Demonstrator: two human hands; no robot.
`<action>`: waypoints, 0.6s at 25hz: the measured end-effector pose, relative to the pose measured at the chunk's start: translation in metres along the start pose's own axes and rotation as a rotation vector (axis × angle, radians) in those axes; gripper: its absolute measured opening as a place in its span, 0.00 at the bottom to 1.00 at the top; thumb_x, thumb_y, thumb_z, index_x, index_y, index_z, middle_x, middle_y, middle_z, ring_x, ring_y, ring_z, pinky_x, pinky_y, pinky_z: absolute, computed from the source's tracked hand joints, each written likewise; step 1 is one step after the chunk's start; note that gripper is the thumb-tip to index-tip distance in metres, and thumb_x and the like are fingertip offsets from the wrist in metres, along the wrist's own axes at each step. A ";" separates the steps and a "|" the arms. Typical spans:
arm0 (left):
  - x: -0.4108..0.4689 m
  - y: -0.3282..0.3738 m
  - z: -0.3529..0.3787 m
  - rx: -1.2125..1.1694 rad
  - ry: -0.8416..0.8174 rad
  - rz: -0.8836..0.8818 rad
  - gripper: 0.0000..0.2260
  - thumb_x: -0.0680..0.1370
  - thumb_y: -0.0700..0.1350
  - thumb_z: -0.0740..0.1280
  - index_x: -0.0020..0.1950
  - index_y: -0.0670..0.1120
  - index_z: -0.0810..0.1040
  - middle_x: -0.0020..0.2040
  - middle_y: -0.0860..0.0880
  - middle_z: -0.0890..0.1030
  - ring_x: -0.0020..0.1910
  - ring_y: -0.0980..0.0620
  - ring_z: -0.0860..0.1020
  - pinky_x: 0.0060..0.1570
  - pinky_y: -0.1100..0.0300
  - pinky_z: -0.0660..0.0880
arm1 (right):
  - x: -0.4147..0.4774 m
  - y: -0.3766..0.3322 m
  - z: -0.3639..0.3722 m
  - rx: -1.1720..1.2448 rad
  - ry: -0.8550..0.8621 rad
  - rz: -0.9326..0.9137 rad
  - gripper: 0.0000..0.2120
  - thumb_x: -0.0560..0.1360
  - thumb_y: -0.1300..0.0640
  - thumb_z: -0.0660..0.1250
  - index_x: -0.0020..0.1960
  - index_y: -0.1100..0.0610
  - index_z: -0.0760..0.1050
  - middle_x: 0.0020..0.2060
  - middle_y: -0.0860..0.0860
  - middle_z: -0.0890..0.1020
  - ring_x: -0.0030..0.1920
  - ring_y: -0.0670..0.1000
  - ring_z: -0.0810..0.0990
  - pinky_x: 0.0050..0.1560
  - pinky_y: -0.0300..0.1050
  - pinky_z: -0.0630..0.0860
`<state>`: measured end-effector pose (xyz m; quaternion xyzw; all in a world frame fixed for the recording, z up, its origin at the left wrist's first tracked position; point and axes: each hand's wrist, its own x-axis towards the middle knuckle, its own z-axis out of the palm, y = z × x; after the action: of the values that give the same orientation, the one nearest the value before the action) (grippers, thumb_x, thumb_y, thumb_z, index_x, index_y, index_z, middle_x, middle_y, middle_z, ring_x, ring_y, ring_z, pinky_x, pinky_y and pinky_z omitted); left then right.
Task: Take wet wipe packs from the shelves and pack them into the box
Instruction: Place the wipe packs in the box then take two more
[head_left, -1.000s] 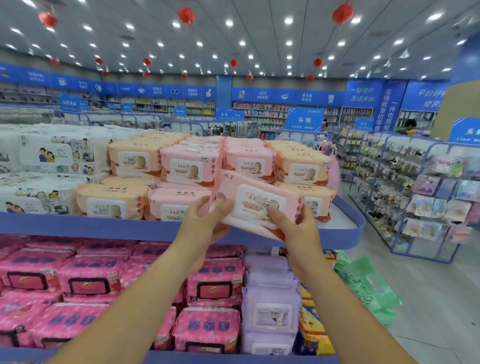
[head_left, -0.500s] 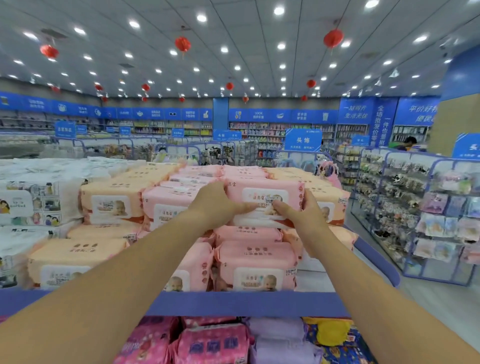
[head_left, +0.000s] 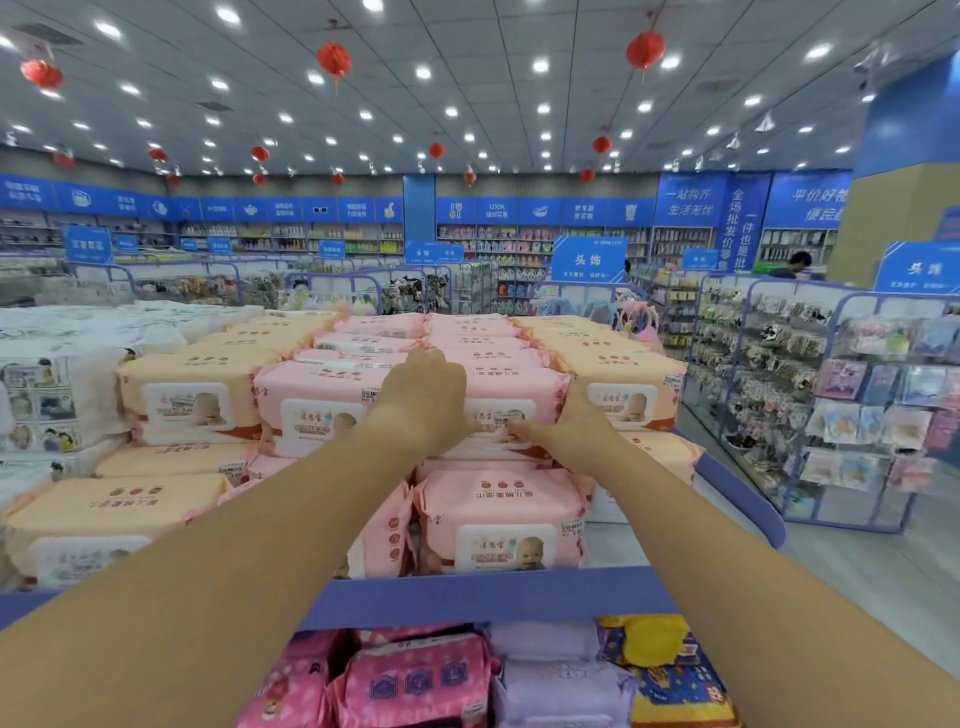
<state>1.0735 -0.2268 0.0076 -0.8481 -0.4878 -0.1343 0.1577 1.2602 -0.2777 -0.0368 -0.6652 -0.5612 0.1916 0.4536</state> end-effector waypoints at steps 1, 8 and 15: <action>-0.004 -0.003 0.001 -0.085 -0.020 0.018 0.18 0.79 0.58 0.65 0.57 0.45 0.75 0.58 0.43 0.75 0.61 0.42 0.71 0.58 0.48 0.73 | -0.008 -0.002 -0.002 -0.044 -0.011 0.005 0.38 0.75 0.48 0.74 0.75 0.54 0.57 0.58 0.46 0.73 0.60 0.51 0.74 0.59 0.43 0.69; -0.114 0.014 0.009 -0.761 0.000 -0.126 0.32 0.81 0.60 0.64 0.81 0.49 0.59 0.80 0.51 0.63 0.75 0.48 0.68 0.69 0.54 0.68 | -0.083 0.008 -0.003 -0.143 -0.052 0.000 0.25 0.81 0.39 0.59 0.71 0.53 0.69 0.67 0.49 0.75 0.59 0.52 0.74 0.54 0.47 0.70; -0.245 0.022 0.035 -1.024 0.024 -0.459 0.31 0.83 0.62 0.56 0.83 0.50 0.54 0.82 0.53 0.57 0.81 0.51 0.58 0.77 0.52 0.58 | -0.174 0.021 0.026 -0.127 -0.095 -0.194 0.25 0.84 0.43 0.55 0.69 0.62 0.69 0.68 0.59 0.73 0.67 0.60 0.71 0.66 0.57 0.69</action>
<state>0.9754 -0.4152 -0.1206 -0.6867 -0.5306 -0.3944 -0.3021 1.2011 -0.4270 -0.1116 -0.6253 -0.6547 0.1422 0.4002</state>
